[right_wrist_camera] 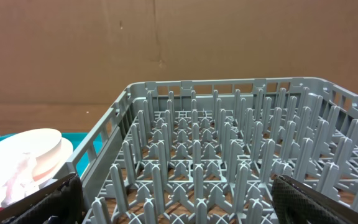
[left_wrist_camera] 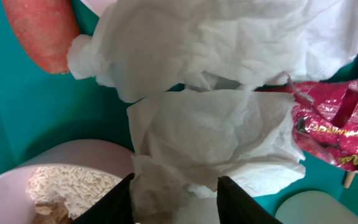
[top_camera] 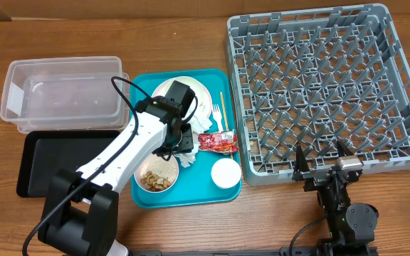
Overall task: Sort waste into correct bins and load items into the dishwasher
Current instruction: 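Grasp the crumpled white tissue with the left gripper and lift, then carry the tissue to the clear plastic bin and release it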
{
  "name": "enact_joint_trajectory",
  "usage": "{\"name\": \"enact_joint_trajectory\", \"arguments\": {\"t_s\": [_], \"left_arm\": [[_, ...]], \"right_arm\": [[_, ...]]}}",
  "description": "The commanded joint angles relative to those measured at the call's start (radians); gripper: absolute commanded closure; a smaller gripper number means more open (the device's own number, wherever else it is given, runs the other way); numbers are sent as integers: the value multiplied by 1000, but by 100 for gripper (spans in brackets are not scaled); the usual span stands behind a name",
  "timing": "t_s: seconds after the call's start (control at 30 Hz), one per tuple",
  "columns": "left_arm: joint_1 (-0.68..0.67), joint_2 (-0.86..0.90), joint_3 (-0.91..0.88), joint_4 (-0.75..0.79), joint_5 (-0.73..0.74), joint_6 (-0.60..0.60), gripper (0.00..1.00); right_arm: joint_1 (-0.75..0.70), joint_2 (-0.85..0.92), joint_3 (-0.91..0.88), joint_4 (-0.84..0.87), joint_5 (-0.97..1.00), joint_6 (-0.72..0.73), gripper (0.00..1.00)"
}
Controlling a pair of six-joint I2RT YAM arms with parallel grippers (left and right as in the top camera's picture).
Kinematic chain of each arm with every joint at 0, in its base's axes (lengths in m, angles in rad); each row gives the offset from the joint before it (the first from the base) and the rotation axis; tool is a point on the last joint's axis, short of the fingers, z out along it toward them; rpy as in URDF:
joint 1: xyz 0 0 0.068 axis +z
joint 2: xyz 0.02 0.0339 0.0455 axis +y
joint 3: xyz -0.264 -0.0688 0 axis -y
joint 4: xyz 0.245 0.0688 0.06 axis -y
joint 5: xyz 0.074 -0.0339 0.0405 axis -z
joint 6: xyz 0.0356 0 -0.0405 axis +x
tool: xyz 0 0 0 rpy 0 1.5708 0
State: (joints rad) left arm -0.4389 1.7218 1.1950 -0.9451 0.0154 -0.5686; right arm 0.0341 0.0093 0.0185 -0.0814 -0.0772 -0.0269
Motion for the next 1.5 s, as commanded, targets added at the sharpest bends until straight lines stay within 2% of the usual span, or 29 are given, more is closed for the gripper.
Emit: {"name": "enact_joint_trajectory", "arguments": {"t_s": [0.0,0.1,0.27,0.3,0.43,0.5,0.7,0.87,1.0,1.17,1.47], "left_arm": [[-7,12,-5,8,12,-8,63],[-7,12,-5,8,11,-8,67],[-7,12,-4,8,19,-8,94],[-7,11,-2,7,35,-4,96],[-7,11,25,2,162,59,96],[-7,10,56,-14,176,94,96],[-2,10,230,-129,103,175,96],[19,10,409,-259,-2,181,96],[52,10,508,-323,2,212,96],[158,10,572,-385,-81,217,96],[468,10,574,-362,-87,198,96]], "right_arm": [[-3,-5,-11,4,6,-3,0],[-3,-5,-11,4,6,-3,0],[-3,-5,-11,4,6,-3,0],[-3,-5,-11,4,6,-3,0],[-3,-5,-11,4,6,-3,0],[-3,-5,-11,4,6,-3,0],[-3,-5,-11,4,6,-3,0],[-3,-5,-11,4,6,-3,0],[-3,-5,-11,4,6,-3,0],[-3,-5,-11,4,6,-3,0],[-3,-5,-11,4,6,-3,0]]}}
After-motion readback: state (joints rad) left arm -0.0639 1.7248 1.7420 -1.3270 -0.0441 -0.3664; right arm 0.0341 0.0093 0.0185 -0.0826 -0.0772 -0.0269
